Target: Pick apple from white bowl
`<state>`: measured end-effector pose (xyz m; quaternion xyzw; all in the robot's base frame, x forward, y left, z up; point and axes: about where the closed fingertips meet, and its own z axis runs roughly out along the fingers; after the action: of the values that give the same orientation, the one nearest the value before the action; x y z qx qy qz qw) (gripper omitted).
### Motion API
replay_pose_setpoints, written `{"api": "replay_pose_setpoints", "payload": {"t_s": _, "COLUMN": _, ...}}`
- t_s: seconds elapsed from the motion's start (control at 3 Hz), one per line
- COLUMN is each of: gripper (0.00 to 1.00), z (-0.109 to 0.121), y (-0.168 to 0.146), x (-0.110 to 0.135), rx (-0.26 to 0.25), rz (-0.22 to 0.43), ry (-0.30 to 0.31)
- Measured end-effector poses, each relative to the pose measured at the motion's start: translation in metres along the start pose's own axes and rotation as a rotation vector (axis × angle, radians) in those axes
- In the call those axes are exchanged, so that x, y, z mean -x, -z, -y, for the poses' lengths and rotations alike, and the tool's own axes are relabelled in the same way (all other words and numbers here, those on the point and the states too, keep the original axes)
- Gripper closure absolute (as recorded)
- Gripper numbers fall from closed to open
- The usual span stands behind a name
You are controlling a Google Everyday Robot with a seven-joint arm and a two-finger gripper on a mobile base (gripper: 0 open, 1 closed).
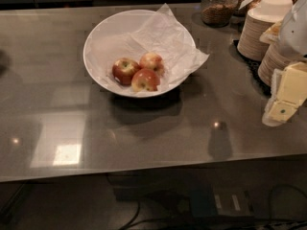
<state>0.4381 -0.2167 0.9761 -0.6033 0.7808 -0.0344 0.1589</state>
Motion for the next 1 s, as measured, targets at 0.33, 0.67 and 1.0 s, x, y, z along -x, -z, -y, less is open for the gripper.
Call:
{"api": "replay_pose_setpoints", "payload": {"t_s": 0.33, "gripper": 0.0, "z": 0.0, "y": 0.0, "x": 0.0, "rx": 0.0, "rz": 0.0, "ry": 0.0}}
{"api": "replay_pose_setpoints", "payload": {"t_s": 0.67, "gripper": 0.0, "z": 0.005, "y": 0.0, "x": 0.01, "rx": -0.016, "rz": 0.009, "ry": 0.019}}
{"api": "replay_pose_setpoints", "payload": {"t_s": 1.0, "gripper": 0.0, "z": 0.025, "y": -0.014, "x": 0.049, "rx": -0.002, "rz": 0.049, "ry": 0.092}}
